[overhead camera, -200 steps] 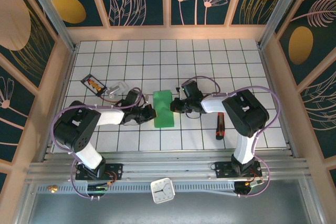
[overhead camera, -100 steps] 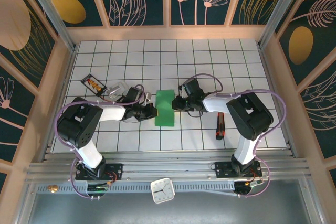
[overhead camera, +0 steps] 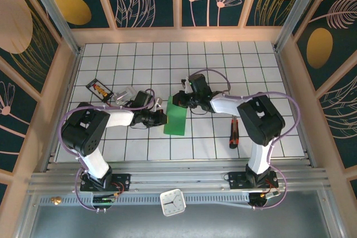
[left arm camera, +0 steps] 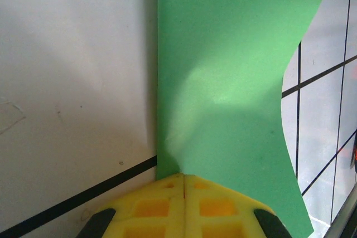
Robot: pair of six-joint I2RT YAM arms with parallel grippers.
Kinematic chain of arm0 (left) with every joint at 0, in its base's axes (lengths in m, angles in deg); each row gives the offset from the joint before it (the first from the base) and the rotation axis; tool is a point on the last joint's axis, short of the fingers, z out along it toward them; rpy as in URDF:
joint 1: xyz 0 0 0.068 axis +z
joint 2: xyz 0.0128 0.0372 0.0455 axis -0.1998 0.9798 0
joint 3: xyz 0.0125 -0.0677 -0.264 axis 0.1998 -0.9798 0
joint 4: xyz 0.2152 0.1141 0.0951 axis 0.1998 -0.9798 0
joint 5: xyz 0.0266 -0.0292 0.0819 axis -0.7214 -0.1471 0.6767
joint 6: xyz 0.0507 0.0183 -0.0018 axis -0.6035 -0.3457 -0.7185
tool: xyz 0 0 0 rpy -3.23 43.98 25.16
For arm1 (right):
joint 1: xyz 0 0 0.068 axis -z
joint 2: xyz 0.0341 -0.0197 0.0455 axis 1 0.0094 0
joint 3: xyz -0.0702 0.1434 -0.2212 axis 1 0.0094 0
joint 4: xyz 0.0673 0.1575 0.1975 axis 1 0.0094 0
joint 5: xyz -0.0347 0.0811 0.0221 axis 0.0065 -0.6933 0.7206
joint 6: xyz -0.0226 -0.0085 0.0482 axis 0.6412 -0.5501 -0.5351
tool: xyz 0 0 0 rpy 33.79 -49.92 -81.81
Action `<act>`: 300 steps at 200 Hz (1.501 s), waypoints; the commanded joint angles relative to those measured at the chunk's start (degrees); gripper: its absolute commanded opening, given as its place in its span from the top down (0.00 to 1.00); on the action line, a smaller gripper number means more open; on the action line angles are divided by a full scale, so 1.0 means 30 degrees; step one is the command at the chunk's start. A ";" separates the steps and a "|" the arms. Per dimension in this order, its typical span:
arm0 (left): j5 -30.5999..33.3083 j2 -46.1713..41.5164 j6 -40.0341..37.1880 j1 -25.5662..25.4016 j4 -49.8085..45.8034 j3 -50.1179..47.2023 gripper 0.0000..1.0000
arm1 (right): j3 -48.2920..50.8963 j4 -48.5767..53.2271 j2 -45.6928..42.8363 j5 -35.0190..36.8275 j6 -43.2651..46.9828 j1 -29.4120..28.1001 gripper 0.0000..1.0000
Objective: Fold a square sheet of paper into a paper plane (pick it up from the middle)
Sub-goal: First fold in half a square sheet of paper at the center of the table.
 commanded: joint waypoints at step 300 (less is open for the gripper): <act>0.2555 0.1092 -0.1689 0.0232 -0.3731 -0.1205 1.00 | -0.3785 0.1218 0.5634 0.0216 -0.0142 0.0333 1.00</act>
